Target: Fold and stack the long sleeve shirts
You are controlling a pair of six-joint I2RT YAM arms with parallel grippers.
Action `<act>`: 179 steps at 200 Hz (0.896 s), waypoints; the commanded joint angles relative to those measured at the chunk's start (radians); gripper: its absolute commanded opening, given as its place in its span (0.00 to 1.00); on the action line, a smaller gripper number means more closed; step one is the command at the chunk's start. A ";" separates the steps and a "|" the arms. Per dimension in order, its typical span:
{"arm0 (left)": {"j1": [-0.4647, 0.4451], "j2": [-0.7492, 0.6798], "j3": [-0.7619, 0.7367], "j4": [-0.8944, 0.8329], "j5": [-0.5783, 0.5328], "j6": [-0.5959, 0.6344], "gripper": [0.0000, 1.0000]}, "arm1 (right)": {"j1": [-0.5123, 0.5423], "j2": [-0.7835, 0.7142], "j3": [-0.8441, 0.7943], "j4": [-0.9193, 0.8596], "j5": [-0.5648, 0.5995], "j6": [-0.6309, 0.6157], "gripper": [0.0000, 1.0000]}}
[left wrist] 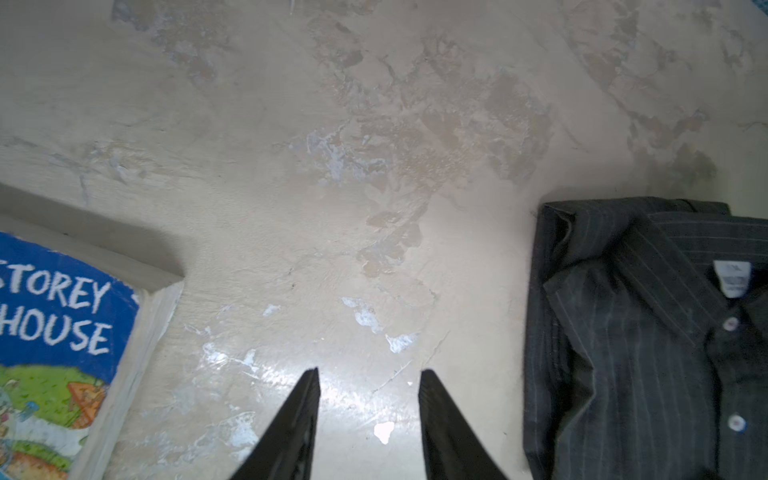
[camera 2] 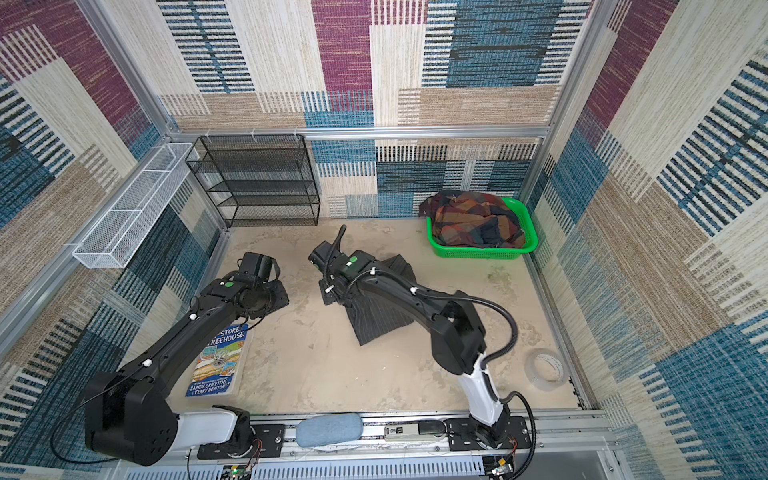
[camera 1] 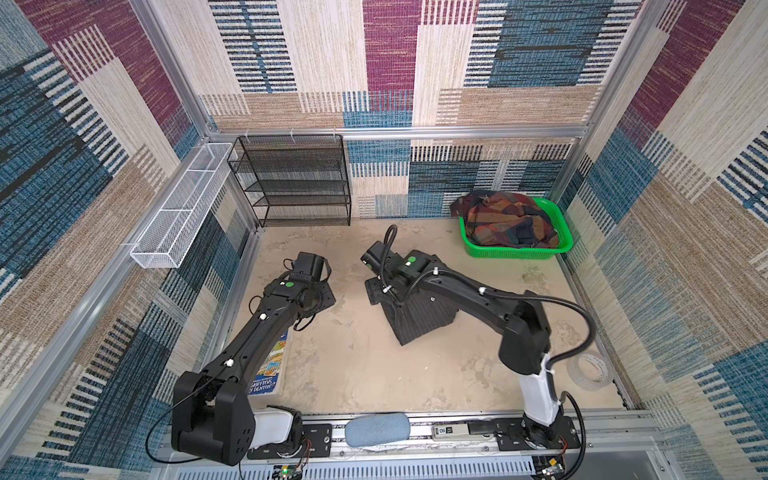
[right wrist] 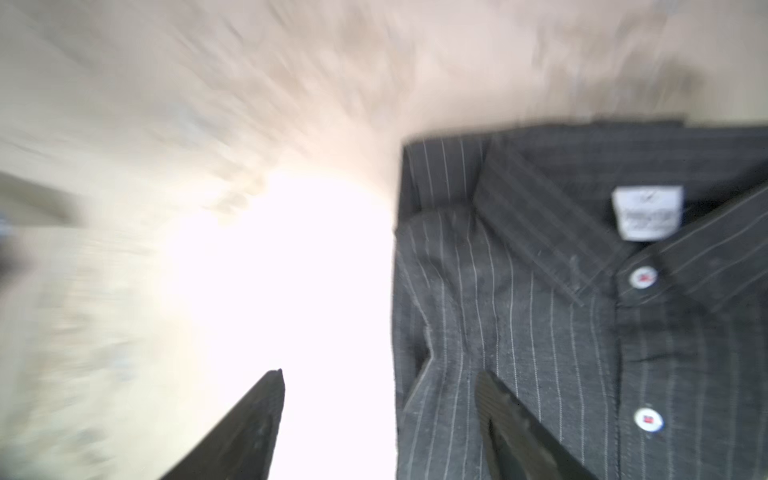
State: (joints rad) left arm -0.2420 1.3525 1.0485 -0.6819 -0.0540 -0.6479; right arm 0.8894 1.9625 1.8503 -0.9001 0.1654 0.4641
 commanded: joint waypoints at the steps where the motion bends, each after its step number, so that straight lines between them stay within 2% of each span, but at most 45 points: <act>1: -0.030 0.049 0.025 0.032 0.105 -0.008 0.33 | -0.031 -0.110 -0.114 0.143 -0.004 0.007 0.73; 32: -0.213 0.159 0.114 0.070 0.062 -0.045 0.17 | -0.204 -0.323 -0.453 0.287 -0.017 0.011 0.63; 45: -0.264 0.199 0.132 0.136 0.091 -0.069 0.10 | -0.290 -0.386 -0.555 0.329 -0.023 0.004 0.58; 55: -0.295 0.231 0.143 0.203 0.121 -0.089 0.00 | -0.356 -0.427 -0.621 0.367 -0.024 -0.004 0.55; 87: -0.348 0.392 0.230 0.271 0.151 -0.109 0.00 | -0.510 -0.454 -0.730 0.450 -0.086 -0.063 0.54; 118: -0.354 0.514 0.254 0.366 0.197 -0.116 0.00 | -0.564 -0.366 -0.753 0.497 -0.112 -0.094 0.53; 179: -0.340 0.691 0.285 0.300 0.034 -0.039 0.00 | -0.606 -0.215 -0.765 0.589 -0.139 -0.103 0.51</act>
State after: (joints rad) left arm -0.5934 1.9976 1.3319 -0.3424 0.0681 -0.7292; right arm 0.2855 1.7050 1.0863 -0.3798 0.0475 0.3759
